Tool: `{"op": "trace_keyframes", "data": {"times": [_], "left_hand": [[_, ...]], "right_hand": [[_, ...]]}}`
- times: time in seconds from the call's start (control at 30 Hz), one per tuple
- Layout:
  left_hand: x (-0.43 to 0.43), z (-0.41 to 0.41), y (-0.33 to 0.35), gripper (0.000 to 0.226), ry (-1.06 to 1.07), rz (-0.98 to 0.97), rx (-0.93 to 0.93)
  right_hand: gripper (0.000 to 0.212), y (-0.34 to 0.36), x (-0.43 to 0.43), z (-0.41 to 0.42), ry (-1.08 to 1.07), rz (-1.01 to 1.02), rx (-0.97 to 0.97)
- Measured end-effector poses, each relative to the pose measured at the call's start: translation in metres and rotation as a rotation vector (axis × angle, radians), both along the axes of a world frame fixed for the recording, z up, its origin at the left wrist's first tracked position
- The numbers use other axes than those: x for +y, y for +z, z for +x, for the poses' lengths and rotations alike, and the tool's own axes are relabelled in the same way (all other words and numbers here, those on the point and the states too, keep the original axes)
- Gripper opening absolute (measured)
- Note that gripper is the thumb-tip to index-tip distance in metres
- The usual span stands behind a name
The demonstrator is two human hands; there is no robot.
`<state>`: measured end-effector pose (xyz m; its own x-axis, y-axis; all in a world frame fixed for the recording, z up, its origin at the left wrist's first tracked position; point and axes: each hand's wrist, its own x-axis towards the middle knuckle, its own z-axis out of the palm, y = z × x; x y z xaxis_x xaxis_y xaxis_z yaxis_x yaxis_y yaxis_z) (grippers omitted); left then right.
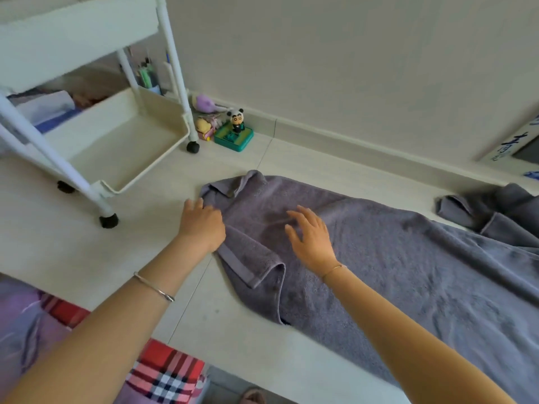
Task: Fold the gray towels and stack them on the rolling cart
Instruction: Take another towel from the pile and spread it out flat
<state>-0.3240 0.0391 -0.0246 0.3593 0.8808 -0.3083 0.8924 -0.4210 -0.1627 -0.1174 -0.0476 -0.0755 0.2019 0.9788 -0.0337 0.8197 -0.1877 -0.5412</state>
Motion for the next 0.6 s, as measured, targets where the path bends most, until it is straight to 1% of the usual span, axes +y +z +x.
{"op": "trace_keyframes", "data": {"times": [0.07, 0.1, 0.17, 0.2, 0.23, 0.27, 0.3, 0.33, 0.37, 0.4, 0.47, 0.53, 0.6], "left_hand": [[-0.004, -0.006, -0.011, 0.037, 0.068, 0.023, -0.23], [-0.006, -0.01, -0.017, 0.039, 0.091, 0.015, -0.311], [-0.006, -0.017, -0.028, 0.043, 0.098, -0.006, -0.375], [-0.003, -0.021, -0.033, 0.049, 0.098, -0.023, -0.385], [-0.001, -0.026, -0.035, 0.053, 0.109, -0.049, -0.4], [0.003, -0.03, -0.036, 0.054, 0.132, -0.075, -0.425], [0.007, -0.035, -0.038, 0.051, 0.159, -0.099, -0.449], [0.011, -0.039, -0.039, 0.046, 0.172, -0.113, -0.468], [0.014, -0.044, -0.041, 0.044, 0.182, -0.116, -0.484], [0.015, -0.047, -0.042, 0.045, 0.185, -0.113, -0.49], [0.012, -0.049, -0.046, 0.046, 0.178, -0.105, -0.487], [0.007, -0.046, -0.051, 0.05, 0.19, -0.107, -0.489], [0.003, -0.044, -0.057, 0.055, 0.205, -0.081, -0.5]], "right_hand": [[0.033, 0.004, 0.006, -0.028, 0.137, -0.044, -0.009], [0.031, 0.006, 0.006, -0.042, 0.168, -0.064, 0.004], [0.03, 0.014, 0.006, -0.067, 0.21, -0.113, 0.102], [0.031, 0.02, 0.005, -0.078, 0.259, -0.184, 0.216], [0.032, 0.025, 0.006, -0.085, 0.312, -0.303, 0.391], [0.032, 0.031, 0.006, -0.091, 0.36, -0.454, 0.599], [0.029, 0.035, 0.008, -0.093, 0.397, -0.583, 0.775], [0.026, 0.039, 0.011, -0.091, 0.404, -0.642, 0.884], [0.025, 0.04, 0.016, -0.089, 0.362, -0.627, 0.913], [0.025, 0.04, 0.021, -0.087, 0.281, -0.555, 0.887], [0.026, 0.037, 0.034, -0.081, 0.118, -0.334, 0.718], [0.026, 0.03, 0.051, -0.077, 0.094, -0.158, 0.513], [0.027, 0.02, 0.071, -0.075, 0.131, -0.069, 0.322]]}}
